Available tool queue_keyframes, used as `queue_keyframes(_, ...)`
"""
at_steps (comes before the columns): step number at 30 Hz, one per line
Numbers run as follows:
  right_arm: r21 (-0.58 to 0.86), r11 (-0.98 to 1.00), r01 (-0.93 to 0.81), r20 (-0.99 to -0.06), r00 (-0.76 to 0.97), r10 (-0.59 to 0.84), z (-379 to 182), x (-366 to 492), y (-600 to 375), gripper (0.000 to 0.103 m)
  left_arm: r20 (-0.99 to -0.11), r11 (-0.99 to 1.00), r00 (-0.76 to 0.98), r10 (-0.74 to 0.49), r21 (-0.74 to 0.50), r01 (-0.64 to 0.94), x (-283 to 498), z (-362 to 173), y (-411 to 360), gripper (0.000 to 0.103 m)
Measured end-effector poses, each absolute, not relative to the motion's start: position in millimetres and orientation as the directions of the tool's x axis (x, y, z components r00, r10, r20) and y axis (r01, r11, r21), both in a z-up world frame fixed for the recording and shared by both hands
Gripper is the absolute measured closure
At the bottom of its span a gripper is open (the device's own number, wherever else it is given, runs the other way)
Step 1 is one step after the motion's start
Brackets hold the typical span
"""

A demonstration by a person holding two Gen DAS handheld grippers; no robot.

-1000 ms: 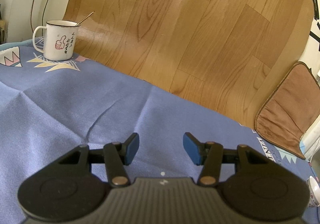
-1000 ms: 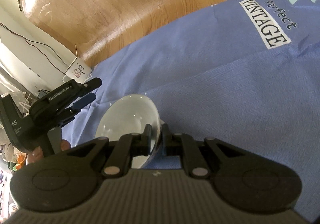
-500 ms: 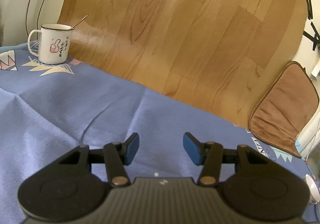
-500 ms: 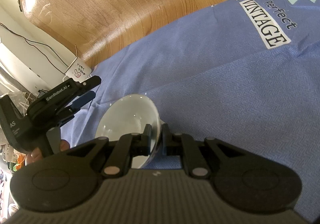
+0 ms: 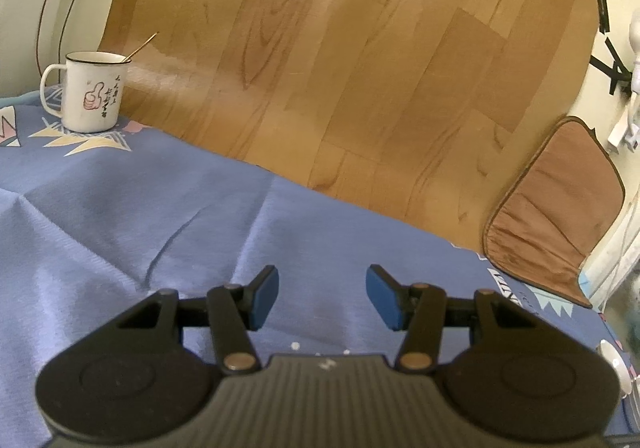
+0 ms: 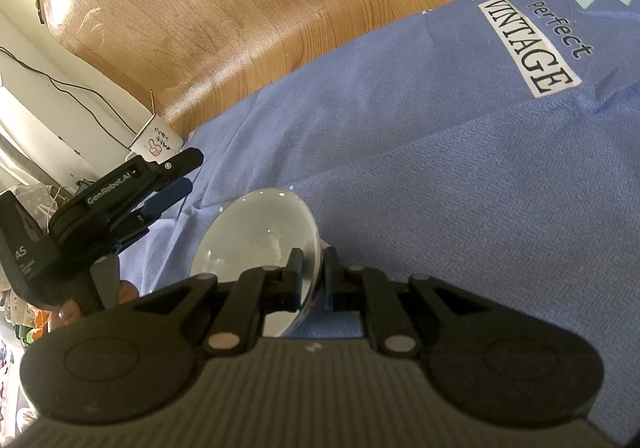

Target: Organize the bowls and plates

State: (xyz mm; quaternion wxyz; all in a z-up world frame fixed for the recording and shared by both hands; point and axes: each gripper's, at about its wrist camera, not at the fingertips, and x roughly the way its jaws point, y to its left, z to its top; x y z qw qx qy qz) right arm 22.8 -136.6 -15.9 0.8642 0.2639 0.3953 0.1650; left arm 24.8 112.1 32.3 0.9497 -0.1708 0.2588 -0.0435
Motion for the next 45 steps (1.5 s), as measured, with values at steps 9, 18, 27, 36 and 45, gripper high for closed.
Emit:
queue_keyframes(9,0.469,0.88,-0.073,-0.59,0.716,0.374,-1.7,14.1,-138.4,0.094,-0.48,0.935,0.856,-0.193,-0.354,0.013,26.0,31.9,110.9,0.054)
queue_keyframes(18,0.46,0.885,-0.072,-0.602,0.708,0.37,-5.2,16.9,-138.2,0.091,-0.486,0.935,0.845,-0.223,-0.353,0.044,26.7,30.3,106.9,0.054)
queue_keyframes(27,0.462,0.884,-0.069,-0.603,0.707,0.37,-4.2,15.7,-137.6,0.09,-0.481,0.928,0.842,-0.246,-0.368,0.061,26.8,31.2,107.6,0.054)
queue_keyframes(36,0.465,0.883,-0.065,-0.603,0.707,0.37,-4.9,15.2,-138.2,0.089,-0.478,0.926,0.84,-0.257,-0.369,0.073,26.7,32.3,106.4,0.054)
queue_keyframes(45,0.469,0.882,-0.058,-0.598,0.714,0.365,-4.4,14.1,-140.1,0.088,-0.476,0.926,0.84,-0.26,-0.369,0.078,27.1,32.4,105.5,0.054)
